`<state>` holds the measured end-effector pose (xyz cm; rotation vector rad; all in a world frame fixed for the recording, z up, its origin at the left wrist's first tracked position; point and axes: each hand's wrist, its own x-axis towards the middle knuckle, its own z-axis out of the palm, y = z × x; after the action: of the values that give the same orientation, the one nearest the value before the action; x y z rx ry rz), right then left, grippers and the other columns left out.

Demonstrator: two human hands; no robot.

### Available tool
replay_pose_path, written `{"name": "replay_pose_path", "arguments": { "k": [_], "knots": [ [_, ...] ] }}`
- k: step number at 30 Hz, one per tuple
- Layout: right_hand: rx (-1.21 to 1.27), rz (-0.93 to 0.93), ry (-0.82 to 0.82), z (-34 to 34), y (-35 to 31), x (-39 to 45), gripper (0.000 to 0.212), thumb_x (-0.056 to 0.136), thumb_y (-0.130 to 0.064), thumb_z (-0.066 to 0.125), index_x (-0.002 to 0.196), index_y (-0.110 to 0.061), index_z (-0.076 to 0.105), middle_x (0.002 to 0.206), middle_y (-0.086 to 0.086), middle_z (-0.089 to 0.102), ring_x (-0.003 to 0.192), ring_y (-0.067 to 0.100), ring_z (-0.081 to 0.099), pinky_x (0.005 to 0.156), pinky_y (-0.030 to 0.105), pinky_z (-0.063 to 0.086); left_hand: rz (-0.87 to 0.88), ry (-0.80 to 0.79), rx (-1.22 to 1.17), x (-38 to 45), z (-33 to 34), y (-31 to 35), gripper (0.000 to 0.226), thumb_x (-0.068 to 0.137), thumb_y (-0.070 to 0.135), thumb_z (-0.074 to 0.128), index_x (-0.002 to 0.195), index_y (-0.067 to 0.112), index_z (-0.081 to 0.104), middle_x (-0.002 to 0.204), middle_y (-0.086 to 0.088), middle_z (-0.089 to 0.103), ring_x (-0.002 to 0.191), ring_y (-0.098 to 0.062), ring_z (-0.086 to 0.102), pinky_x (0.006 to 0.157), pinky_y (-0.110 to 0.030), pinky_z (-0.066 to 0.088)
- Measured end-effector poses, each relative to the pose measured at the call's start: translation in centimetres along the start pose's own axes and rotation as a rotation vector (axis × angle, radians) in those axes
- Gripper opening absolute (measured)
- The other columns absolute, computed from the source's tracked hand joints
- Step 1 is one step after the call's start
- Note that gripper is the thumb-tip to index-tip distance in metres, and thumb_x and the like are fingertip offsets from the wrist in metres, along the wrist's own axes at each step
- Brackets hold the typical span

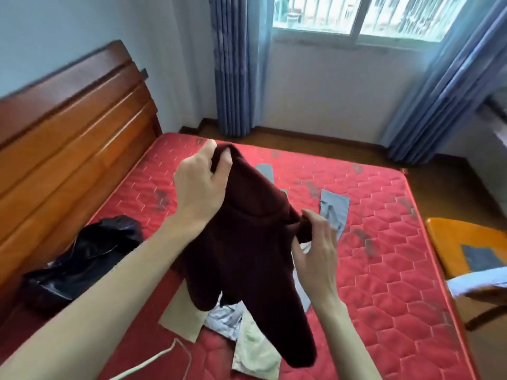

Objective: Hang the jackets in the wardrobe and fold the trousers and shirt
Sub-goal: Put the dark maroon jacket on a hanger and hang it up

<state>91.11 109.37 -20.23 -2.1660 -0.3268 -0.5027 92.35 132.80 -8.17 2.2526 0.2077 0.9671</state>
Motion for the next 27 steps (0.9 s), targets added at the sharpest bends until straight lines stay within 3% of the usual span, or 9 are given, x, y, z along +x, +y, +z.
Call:
{"name": "replay_pose_path", "arguments": {
  "k": [2, 4, 7, 9, 11, 13, 17, 22, 27],
  "knots": [
    [0.103, 0.053, 0.14, -1.8, -1.3, 1.5, 0.043, 0.099, -0.02, 0.067, 0.139, -0.023, 0.051, 0.138, -0.013, 0.051, 0.133, 0.013, 0.049, 0.115, 0.031, 0.037, 0.005, 0.081, -0.049, 1.9, -1.5, 2.9, 0.035, 0.106, 0.032, 0.051, 0.077, 0.014, 0.046, 0.055, 0.006, 0.041, 0.049, -0.015, 0.041, 0.056, -0.036, 0.034],
    [0.261, 0.222, 0.183, -3.5, -2.2, 2.3, 0.025, 0.103, -0.047, 0.054, 0.127, -0.039, 0.054, 0.129, -0.021, 0.054, 0.122, 0.002, 0.054, 0.103, 0.019, 0.043, -0.007, 0.143, -0.105, 3.2, -2.5, 5.3, 0.036, 0.105, 0.033, 0.05, 0.076, 0.012, 0.049, 0.059, 0.004, 0.046, 0.056, -0.015, 0.047, 0.056, -0.028, 0.036],
    [0.366, 0.307, -0.035, -5.3, -2.6, 2.8, 0.051, 0.094, -0.081, 0.04, 0.108, -0.038, 0.062, 0.102, -0.018, 0.067, 0.096, -0.001, 0.064, 0.082, 0.016, 0.049, -0.031, 0.167, -0.184, 4.3, -3.1, 7.6, 0.036, 0.105, 0.034, 0.049, 0.076, 0.013, 0.053, 0.063, 0.009, 0.047, 0.058, -0.008, 0.046, 0.056, -0.02, 0.035],
    [0.362, 0.217, -0.154, -6.1, -2.7, 3.4, 0.038, 0.099, -0.066, 0.053, 0.094, -0.03, 0.064, 0.083, -0.017, 0.066, 0.076, -0.003, 0.062, 0.071, 0.015, 0.047, -0.046, 0.162, -0.212, 4.4, -2.9, 8.3, 0.035, 0.105, 0.034, 0.05, 0.072, 0.021, 0.05, 0.062, 0.011, 0.046, 0.058, -0.006, 0.045, 0.056, -0.018, 0.034],
    [0.462, 0.181, -0.17, -6.7, -2.8, 4.3, 0.027, 0.107, -0.037, 0.058, 0.087, -0.019, 0.061, 0.075, -0.012, 0.059, 0.07, 0.003, 0.055, 0.068, 0.027, 0.046, -0.082, 0.149, -0.222, 4.0, -2.7, 8.2, 0.037, 0.104, 0.031, 0.052, 0.068, 0.029, 0.044, 0.061, 0.013, 0.045, 0.056, -0.003, 0.046, 0.055, -0.015, 0.033],
    [0.558, 0.176, -0.171, -7.5, -3.5, 5.4, 0.025, 0.108, -0.025, 0.058, 0.088, -0.01, 0.06, 0.077, -0.003, 0.055, 0.072, 0.01, 0.051, 0.066, 0.037, 0.043, -0.134, 0.124, -0.217, 3.2, -2.4, 7.5, 0.037, 0.103, 0.029, 0.053, 0.067, 0.03, 0.045, 0.061, 0.012, 0.048, 0.056, -0.002, 0.047, 0.057, -0.018, 0.035],
    [0.653, 0.094, -0.213, -9.6, -6.0, 7.3, 0.028, 0.102, -0.035, 0.063, 0.085, -0.014, 0.059, 0.076, -0.001, 0.054, 0.07, 0.013, 0.052, 0.061, 0.037, 0.044, -0.201, 0.076, -0.208, 1.2, -2.0, 5.0, 0.037, 0.101, 0.027, 0.055, 0.065, 0.03, 0.048, 0.062, 0.011, 0.052, 0.057, -0.005, 0.048, 0.062, -0.033, 0.038],
    [0.664, -0.068, -0.236, -11.7, -10.3, 10.5, 0.025, 0.106, -0.027, 0.061, 0.082, -0.018, 0.06, 0.069, -0.014, 0.056, 0.061, 0.0, 0.055, 0.055, 0.016, 0.047, -0.202, -0.083, -0.107, -0.6, -1.8, 3.0, 0.034, 0.097, 0.025, 0.058, 0.066, 0.016, 0.052, 0.062, 0.001, 0.056, 0.061, -0.017, 0.054, 0.063, -0.042, 0.043],
    [0.549, -0.205, -0.364, -13.8, -14.3, 14.5, 0.035, 0.106, -0.03, 0.061, 0.072, -0.025, 0.058, 0.063, -0.013, 0.048, 0.059, 0.002, 0.048, 0.057, 0.015, 0.041, -0.165, -0.472, 0.014, 0.0, -2.7, 2.6, 0.034, 0.101, 0.033, 0.062, 0.07, 0.018, 0.061, 0.068, 0.002, 0.066, 0.07, -0.023, 0.063, 0.07, -0.043, 0.052]
  ]
}}
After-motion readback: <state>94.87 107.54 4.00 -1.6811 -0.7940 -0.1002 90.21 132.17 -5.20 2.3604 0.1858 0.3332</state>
